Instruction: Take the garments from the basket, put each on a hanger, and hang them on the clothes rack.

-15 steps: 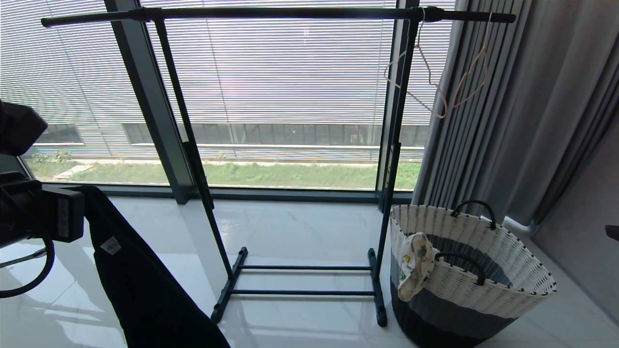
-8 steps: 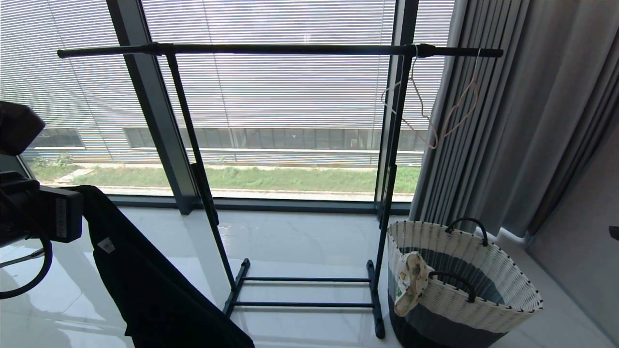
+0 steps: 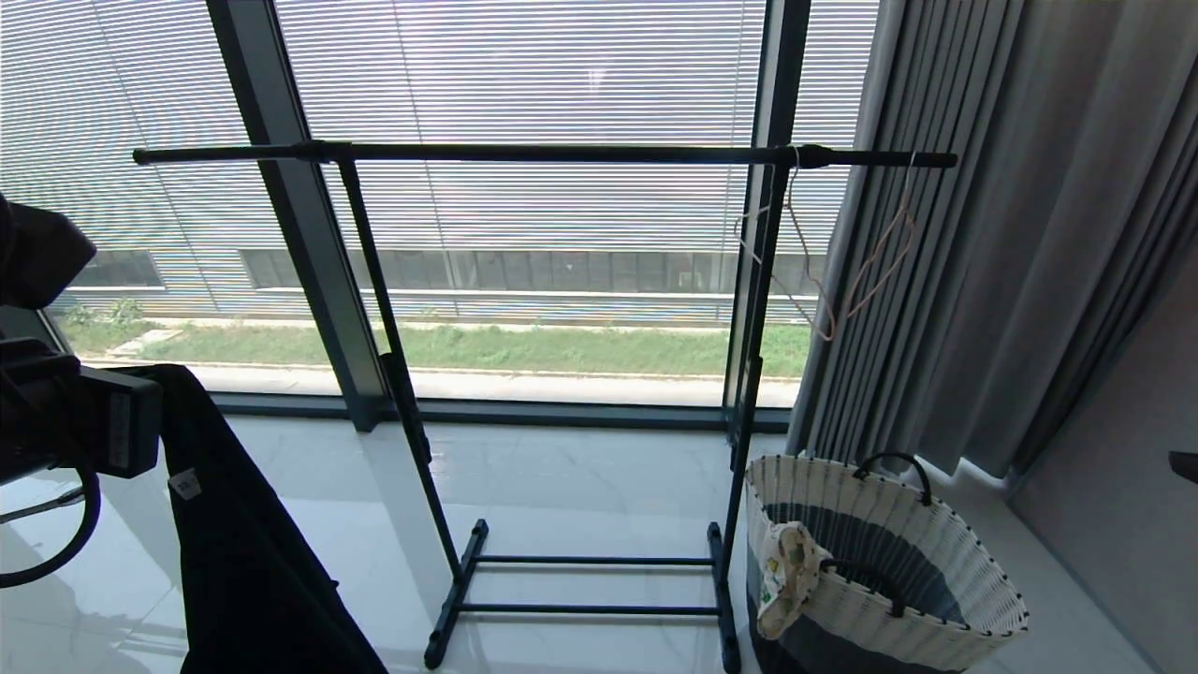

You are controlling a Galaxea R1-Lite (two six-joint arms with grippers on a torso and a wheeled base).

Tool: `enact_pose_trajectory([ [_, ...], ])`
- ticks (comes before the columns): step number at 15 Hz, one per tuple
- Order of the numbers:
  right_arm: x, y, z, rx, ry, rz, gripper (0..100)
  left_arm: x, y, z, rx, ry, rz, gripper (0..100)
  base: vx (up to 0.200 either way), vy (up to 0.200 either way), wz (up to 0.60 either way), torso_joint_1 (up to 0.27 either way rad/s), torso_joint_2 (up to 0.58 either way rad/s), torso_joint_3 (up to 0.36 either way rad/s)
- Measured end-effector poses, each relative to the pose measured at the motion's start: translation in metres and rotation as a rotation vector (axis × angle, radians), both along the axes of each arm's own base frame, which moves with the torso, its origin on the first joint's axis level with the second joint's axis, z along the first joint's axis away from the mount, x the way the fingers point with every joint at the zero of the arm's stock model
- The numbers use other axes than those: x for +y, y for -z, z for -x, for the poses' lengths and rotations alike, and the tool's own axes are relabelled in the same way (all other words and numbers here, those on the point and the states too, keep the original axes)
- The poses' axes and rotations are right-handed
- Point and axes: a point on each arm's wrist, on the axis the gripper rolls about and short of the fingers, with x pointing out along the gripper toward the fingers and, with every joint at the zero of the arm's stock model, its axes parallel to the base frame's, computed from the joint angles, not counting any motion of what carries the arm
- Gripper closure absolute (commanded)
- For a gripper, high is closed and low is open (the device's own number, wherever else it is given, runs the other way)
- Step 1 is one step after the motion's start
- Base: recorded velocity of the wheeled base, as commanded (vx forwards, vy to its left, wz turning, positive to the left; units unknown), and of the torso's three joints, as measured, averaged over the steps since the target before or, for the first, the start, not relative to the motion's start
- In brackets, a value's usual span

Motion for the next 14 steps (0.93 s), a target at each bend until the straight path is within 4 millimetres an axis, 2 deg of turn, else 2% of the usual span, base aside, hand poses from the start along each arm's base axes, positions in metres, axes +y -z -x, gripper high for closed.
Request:
enact_pose_trajectory([
  [3,0.0,-0.002,-0.002,-0.035,-0.003,-0.008,0,0.0,0.0,0.001,-0.001,0.0,0.0,100,0.0,0.0,0.0,0.11,-0.25,-0.136],
  [8,0.003,-0.007,-0.009,-0.134,-0.06,-0.051,0,-0.001,-0.002,0.004,-0.013,0.011,0.003,100,0.2,0.0,0.0,0.017,-0.03,-0.013],
  [14,0.005,-0.01,-0.032,-0.21,-0.07,-0.067,0,-0.007,-0.002,0.005,-0.015,0.053,0.004,100,0.2,0.0,0.0,0.008,0.0,-0.004],
])
